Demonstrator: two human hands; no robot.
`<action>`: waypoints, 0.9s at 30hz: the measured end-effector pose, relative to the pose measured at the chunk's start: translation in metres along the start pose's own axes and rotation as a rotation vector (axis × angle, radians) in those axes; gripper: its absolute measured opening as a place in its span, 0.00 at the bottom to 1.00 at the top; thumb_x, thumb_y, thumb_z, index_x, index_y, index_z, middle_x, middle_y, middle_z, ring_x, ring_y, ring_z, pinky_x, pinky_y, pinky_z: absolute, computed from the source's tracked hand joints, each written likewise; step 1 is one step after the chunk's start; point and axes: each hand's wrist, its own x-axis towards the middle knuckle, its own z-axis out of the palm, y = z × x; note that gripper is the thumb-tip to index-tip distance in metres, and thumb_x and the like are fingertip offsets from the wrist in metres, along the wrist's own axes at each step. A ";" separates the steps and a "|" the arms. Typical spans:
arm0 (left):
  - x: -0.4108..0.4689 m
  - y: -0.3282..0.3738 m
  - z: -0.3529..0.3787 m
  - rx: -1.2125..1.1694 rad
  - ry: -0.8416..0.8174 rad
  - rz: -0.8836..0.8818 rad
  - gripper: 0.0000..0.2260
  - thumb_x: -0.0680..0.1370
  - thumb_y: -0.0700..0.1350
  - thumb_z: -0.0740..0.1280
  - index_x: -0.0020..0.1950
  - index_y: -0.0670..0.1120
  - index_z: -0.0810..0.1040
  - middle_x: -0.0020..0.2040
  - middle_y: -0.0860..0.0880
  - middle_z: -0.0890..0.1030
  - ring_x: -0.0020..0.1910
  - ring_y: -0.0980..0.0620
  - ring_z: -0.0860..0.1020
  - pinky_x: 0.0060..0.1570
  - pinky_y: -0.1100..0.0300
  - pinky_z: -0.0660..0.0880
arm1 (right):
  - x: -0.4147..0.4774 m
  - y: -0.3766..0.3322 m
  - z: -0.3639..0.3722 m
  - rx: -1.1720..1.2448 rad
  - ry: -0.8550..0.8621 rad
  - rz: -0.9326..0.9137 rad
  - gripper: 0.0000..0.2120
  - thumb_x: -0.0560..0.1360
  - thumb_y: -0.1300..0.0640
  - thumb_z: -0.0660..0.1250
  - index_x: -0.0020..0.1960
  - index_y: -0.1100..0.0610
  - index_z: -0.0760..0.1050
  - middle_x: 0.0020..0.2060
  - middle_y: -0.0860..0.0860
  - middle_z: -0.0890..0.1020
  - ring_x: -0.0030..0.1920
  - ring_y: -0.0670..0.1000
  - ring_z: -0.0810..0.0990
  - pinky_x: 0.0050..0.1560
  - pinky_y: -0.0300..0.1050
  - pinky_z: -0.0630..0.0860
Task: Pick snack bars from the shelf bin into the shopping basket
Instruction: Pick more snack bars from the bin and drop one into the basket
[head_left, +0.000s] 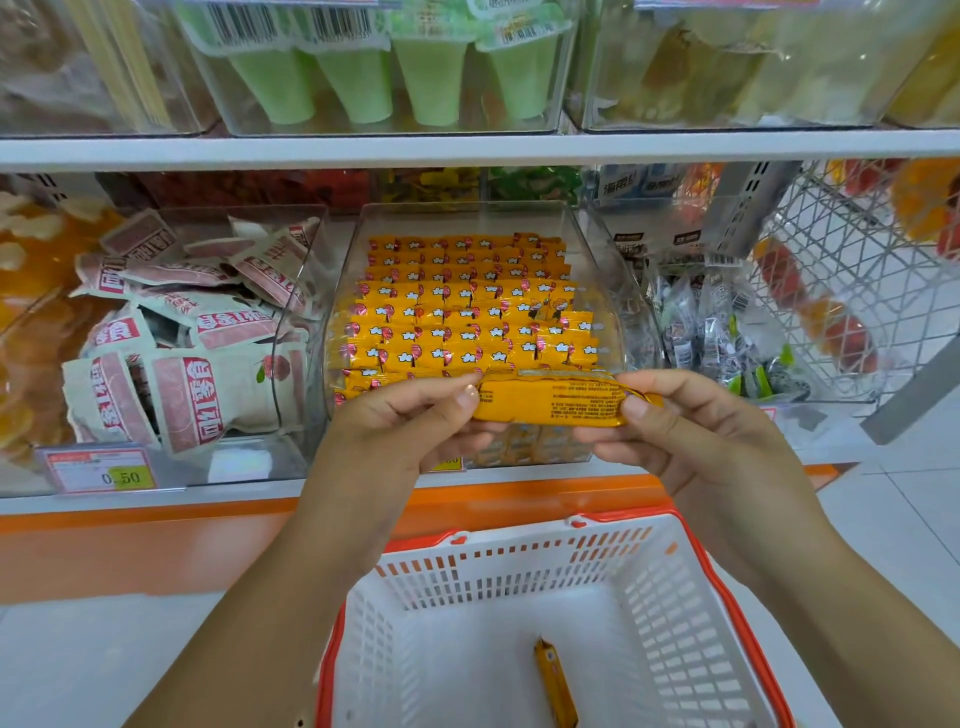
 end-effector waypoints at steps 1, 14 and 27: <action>0.000 0.000 0.000 0.009 -0.002 -0.009 0.13 0.71 0.44 0.68 0.55 0.46 0.83 0.47 0.43 0.86 0.47 0.46 0.85 0.47 0.61 0.81 | 0.001 0.000 0.000 0.012 0.004 0.008 0.20 0.63 0.57 0.71 0.53 0.64 0.77 0.46 0.62 0.85 0.43 0.60 0.86 0.39 0.40 0.82; 0.000 0.001 0.007 0.369 -0.019 0.033 0.06 0.79 0.43 0.67 0.45 0.49 0.82 0.40 0.53 0.86 0.41 0.57 0.85 0.38 0.70 0.78 | 0.002 0.006 -0.001 -0.134 0.032 -0.046 0.11 0.63 0.44 0.77 0.40 0.48 0.81 0.42 0.53 0.85 0.48 0.61 0.85 0.46 0.44 0.81; 0.110 0.015 0.034 1.289 -0.056 0.458 0.18 0.83 0.51 0.59 0.73 0.52 0.72 0.71 0.53 0.73 0.71 0.51 0.68 0.71 0.54 0.63 | 0.097 -0.055 -0.015 -0.754 0.154 -0.285 0.08 0.74 0.61 0.72 0.46 0.47 0.79 0.48 0.53 0.84 0.45 0.49 0.85 0.49 0.42 0.81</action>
